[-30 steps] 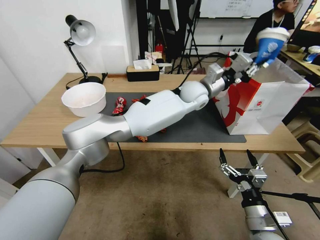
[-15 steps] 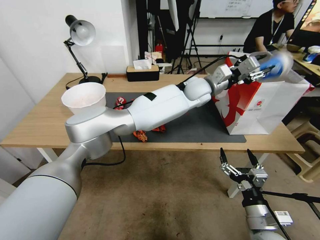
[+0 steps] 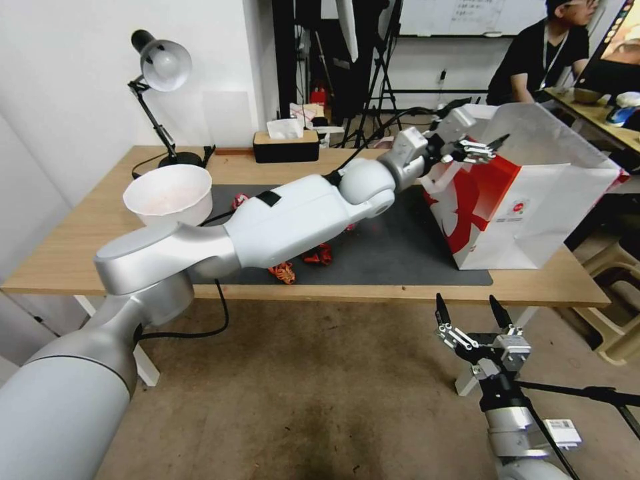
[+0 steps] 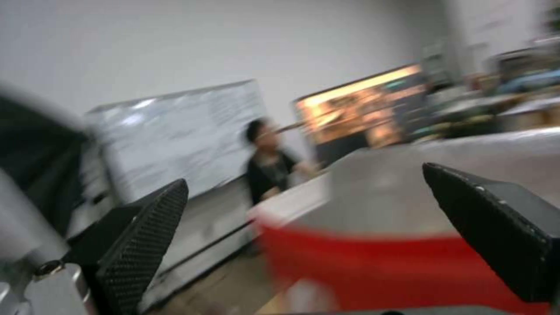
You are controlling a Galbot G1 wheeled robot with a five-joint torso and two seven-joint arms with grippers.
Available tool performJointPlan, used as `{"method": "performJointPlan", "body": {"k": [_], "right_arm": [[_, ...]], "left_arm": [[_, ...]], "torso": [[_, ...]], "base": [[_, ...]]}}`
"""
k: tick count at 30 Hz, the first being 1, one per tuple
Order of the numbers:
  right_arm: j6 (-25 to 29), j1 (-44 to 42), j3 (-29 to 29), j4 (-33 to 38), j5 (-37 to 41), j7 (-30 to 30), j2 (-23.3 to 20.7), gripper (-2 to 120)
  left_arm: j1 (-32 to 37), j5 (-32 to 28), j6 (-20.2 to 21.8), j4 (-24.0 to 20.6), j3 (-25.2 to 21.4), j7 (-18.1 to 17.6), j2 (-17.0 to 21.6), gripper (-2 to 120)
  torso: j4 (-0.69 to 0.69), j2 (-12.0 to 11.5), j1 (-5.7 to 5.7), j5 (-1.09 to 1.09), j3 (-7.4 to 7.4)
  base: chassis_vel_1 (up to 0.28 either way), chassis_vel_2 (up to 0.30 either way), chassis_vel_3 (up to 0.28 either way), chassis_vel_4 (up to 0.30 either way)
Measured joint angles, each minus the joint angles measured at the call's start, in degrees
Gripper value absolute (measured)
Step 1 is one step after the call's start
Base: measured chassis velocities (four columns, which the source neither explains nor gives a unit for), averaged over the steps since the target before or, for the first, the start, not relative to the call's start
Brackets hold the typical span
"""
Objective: Pick up the trash from the table and place it into the takeout bag.
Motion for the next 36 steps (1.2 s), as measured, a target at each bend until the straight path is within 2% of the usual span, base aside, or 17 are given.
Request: {"method": "performJointPlan", "body": {"k": [1,3,4,6,7,8,9,11,16,22,30,32,36], "right_arm": [[0.0,0.1,0.0,-0.2,0.0,-0.1,-0.2,100],[0.1,0.0,0.0,-0.5,0.2,-0.2,-0.4,100],[0.1,0.0,0.0,-0.5,0.2,-0.2,-0.4,100],[0.2,0.0,0.1,-0.7,0.3,-0.3,-0.5,100],[0.2,-0.1,0.1,-0.7,0.3,-0.3,-0.5,100],[0.2,-0.1,0.1,-0.7,0.3,-0.3,-0.5,100],[0.3,-0.1,0.1,-0.8,0.3,-0.3,-0.5,100],[0.2,0.1,0.1,-0.9,0.3,-0.3,-0.4,100],[0.1,0.3,0.1,-1.0,0.3,-0.3,-0.4,100],[-0.1,0.4,0.0,-1.0,0.2,-0.3,-0.4,100],[-0.2,-0.1,0.1,-0.6,-0.2,-0.2,-0.4,100],[-0.2,-0.1,0.1,-0.6,-0.2,-0.2,-0.4,100],[-0.3,-0.3,0.1,-0.5,-0.4,-0.1,-0.7,100]], "left_arm": [[1.5,-0.3,1.7,-2.0,-0.6,-7.9,0.8,100],[4.4,-0.5,6.3,-6.8,-1.7,-19.4,2.9,100],[4.4,-0.5,6.3,-6.8,-1.7,-19.4,2.9,100],[7.6,1.3,10.8,-11.5,-3.7,-29.9,4.8,100],[8.7,2.9,12.5,-13.0,-4.4,-33.4,5.4,100],[8.7,2.9,12.5,-13.0,-4.4,-33.4,5.4,100],[9.9,5.6,14.9,-14.9,-5.4,-37.7,6.2,100],[11.3,8.1,17.7,-17.1,-6.2,-42.0,7.5,100],[12.5,9.4,20.3,-19.1,-6.7,-45.3,9.0,100],[14.4,10.2,21.6,-21.8,-7.8,-47.5,11.4,100],[19.7,10.6,20.7,-27.0,-11.2,-46.8,17.1,100],[20.1,10.7,20.6,-27.2,-11.3,-46.8,17.4,100],[26.4,12.3,19.7,-30.0,-14.8,-46.2,20.6,100]], "torso": [[-0.02,0.0,0.00,0.00,0.00],[0.00,0.0,0.00,-0.01,0.00],[0.00,0.0,0.00,-0.01,0.00],[0.00,0.0,0.00,0.00,0.00],[0.00,0.0,0.00,-0.01,0.00],[0.00,0.0,0.00,-0.01,0.00],[-0.01,0.0,0.00,0.00,0.00],[-0.02,0.0,0.00,-0.01,0.00],[0.00,0.0,0.00,0.00,0.00],[0.00,0.0,0.00,0.00,0.00],[-0.01,0.0,0.00,0.00,0.00],[0.00,0.0,0.00,0.00,0.00],[-0.02,0.0,0.00,0.00,0.00]], "base": [[0.000,0.000,0.000,0.000],[0.000,0.000,0.000,0.000],[0.000,0.000,0.000,0.000],[0.000,0.000,0.000,0.000],[0.000,0.000,0.000,0.000],[0.000,0.000,0.000,0.000],[0.000,0.000,0.000,0.000],[0.000,0.000,0.000,0.000],[0.000,0.000,0.000,0.000],[0.000,0.000,0.000,0.000],[0.000,0.000,0.000,0.000],[0.000,0.000,0.000,0.000],[0.000,0.000,0.000,0.000]]}}
